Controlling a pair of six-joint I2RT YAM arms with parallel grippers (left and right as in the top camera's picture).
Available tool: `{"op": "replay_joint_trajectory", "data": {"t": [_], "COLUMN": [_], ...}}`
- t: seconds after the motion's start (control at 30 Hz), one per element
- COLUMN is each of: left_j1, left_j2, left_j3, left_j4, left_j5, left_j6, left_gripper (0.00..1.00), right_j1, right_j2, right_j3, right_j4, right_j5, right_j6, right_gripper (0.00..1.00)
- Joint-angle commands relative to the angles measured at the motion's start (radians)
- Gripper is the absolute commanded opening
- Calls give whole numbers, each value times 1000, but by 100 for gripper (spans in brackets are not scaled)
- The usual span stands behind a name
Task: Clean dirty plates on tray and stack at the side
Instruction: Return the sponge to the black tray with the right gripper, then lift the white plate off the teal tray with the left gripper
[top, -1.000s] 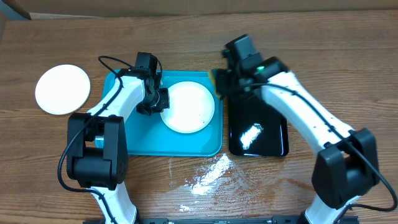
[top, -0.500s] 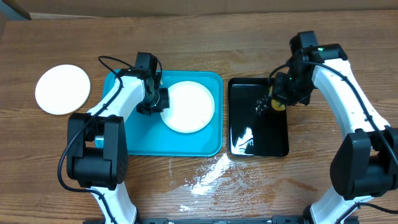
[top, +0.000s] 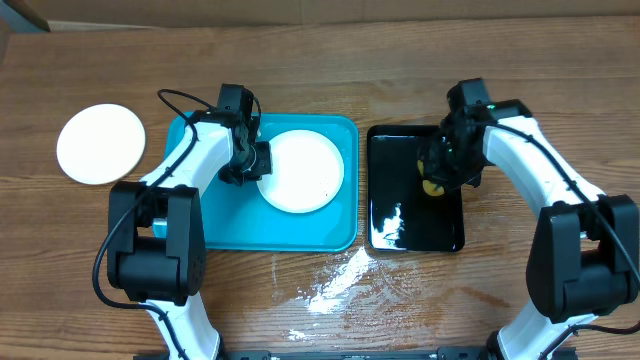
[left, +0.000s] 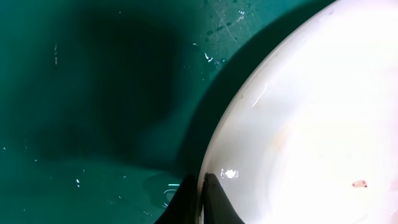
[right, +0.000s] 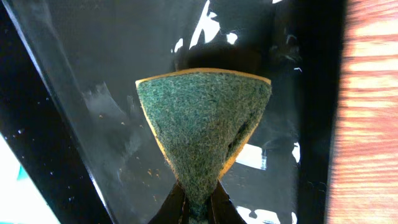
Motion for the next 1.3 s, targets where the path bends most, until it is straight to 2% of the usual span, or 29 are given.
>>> {"op": "replay_joint_trajectory", "data": {"t": [0.0,0.23,0.57,0.7,1.0,1.13,1.27], "left_j1": [7,6,2,-31,-264,-347,-402], "left_j2": [-10,-70,-139,-184,-296,-296,-296], "left_j3": [41,171,176,176,176,176,176], "left_j4": [-33,-108,-126,-114,-62,-49,4], "left_j5": [-95,-214,-248,-331,-547,-451,-439], "left_j6": [-13,-13,14,14,40,8,-19], "left_gripper": [4,4,4,4,4,4,4], "right_j1": [27,66,86,93,97,94,69], "right_j2": [-18,-18,-18,-18,-18,-18,-18], "right_j3": [-40,-123,-123,-123,-123,-123,-123], "right_j4": [56,152,190,181,187,145,32], "right_j5": [19,40,101,98,98,96,40], "right_j6": [-18,-75,-75,-75,-75,-49,48], "right_gripper": [4,4,4,4,4,4,4]}}
